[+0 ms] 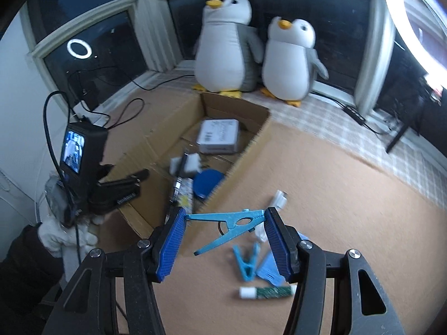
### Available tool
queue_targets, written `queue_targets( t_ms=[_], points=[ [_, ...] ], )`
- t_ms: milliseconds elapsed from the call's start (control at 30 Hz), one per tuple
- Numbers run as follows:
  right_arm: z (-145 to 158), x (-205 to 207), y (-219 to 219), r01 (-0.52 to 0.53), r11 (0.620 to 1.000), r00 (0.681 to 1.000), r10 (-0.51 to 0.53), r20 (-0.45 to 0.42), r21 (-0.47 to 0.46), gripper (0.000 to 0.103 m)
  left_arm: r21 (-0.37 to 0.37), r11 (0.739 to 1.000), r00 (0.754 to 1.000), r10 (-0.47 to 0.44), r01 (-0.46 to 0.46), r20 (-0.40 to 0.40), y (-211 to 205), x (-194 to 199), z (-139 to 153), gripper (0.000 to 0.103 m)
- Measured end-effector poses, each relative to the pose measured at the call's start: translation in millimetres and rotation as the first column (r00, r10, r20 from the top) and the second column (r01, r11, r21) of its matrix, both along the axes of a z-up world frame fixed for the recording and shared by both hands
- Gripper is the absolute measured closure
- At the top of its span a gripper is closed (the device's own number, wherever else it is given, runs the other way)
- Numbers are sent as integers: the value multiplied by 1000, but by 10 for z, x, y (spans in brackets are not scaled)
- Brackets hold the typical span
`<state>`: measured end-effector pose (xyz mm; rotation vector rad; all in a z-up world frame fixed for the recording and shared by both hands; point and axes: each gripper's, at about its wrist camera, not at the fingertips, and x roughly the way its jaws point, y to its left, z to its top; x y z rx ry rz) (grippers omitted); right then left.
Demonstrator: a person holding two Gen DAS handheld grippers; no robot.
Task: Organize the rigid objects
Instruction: 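Carry the blue clothespin into the box and open the right tool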
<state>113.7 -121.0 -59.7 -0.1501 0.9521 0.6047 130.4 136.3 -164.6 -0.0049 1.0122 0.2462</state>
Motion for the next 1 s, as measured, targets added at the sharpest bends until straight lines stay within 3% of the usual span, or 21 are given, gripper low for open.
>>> queue_targets(
  t_ms=[433, 1000],
  points=[
    [-174, 317, 801, -90, 996, 996, 90, -19, 10, 49, -9, 1000, 1000, -1, 1, 1, 18, 4, -11, 59],
    [-354, 479, 1041, -104, 994, 994, 103, -40, -21, 49, -12, 1000, 1000, 1, -1, 2, 21, 2, -15, 59]
  ],
)
